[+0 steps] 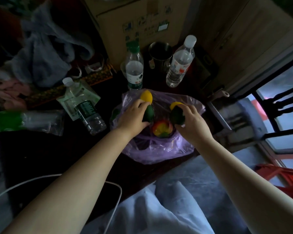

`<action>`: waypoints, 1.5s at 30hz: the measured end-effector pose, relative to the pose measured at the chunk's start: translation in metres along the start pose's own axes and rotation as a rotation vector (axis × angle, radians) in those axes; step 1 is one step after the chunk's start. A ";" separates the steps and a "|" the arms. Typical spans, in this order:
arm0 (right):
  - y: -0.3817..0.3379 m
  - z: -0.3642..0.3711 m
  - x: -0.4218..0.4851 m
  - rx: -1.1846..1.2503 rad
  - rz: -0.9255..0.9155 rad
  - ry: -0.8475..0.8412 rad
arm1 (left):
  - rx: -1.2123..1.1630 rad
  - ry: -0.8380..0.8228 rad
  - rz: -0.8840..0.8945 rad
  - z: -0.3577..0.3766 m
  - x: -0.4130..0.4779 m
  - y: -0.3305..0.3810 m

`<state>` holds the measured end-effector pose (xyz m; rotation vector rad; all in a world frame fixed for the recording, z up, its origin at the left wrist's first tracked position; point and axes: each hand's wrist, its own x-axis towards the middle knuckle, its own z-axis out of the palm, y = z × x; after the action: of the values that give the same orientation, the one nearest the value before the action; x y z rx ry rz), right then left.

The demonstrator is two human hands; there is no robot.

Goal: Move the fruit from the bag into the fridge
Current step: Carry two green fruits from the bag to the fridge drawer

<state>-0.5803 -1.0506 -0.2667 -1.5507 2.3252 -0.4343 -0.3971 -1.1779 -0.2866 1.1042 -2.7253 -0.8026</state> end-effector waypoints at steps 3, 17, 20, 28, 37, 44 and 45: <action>-0.016 -0.031 -0.014 0.081 -0.024 0.103 | -0.068 0.120 0.088 -0.028 -0.006 0.028; -0.025 -0.191 -0.197 0.019 -0.111 0.561 | -0.202 0.286 0.516 -0.090 -0.107 0.235; -0.018 -0.204 -0.249 0.046 -0.038 0.638 | -0.285 0.239 0.588 -0.086 -0.135 0.271; -0.032 -0.217 -0.378 -0.002 0.127 0.820 | -0.370 0.073 0.845 -0.092 -0.203 0.336; -0.095 -0.176 -0.498 -0.128 0.492 1.019 | -0.307 -0.127 1.190 -0.074 -0.290 0.364; -0.161 -0.133 -0.585 -0.183 0.745 1.071 | -0.298 -0.211 1.373 -0.051 -0.375 0.357; -0.172 -0.130 -0.602 -0.180 0.777 1.071 | -0.291 -0.231 1.404 -0.049 -0.389 0.360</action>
<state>-0.2719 -0.5459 -0.0246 -0.2709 3.5387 -1.0132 -0.3222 -0.7223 -0.0220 -0.9633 -2.4895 -0.9264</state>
